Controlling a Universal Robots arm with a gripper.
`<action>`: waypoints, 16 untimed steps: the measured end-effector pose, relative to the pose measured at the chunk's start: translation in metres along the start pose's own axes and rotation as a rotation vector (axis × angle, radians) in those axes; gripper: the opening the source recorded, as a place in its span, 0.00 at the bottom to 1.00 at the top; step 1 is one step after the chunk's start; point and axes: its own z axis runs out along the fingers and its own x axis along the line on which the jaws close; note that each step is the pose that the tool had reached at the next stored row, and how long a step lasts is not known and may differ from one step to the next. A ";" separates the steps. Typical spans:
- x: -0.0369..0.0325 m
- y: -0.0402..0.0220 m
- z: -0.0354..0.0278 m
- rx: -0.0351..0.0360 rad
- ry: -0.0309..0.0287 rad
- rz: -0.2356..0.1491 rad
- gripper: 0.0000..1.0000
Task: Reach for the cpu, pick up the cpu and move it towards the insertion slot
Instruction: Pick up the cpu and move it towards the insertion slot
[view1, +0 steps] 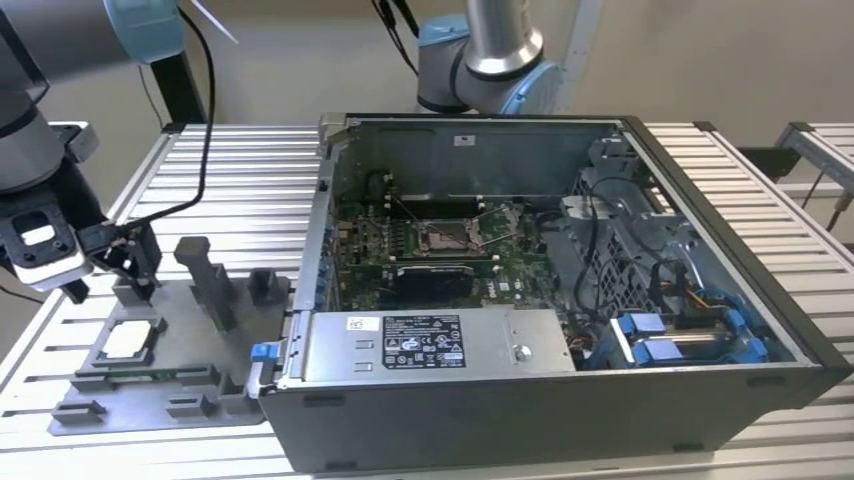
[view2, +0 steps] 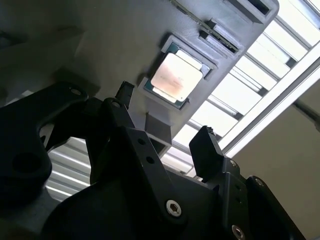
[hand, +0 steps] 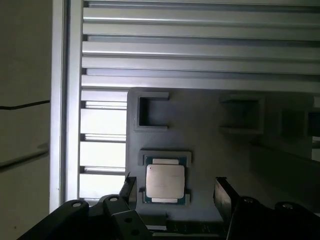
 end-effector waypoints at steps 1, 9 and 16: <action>0.0000 0.0000 0.0004 0.0000 0.0000 0.000 1.00; 0.0003 -0.0001 0.0030 0.0000 0.0001 0.000 1.00; 0.0008 -0.0002 0.0049 0.0000 0.0000 0.000 1.00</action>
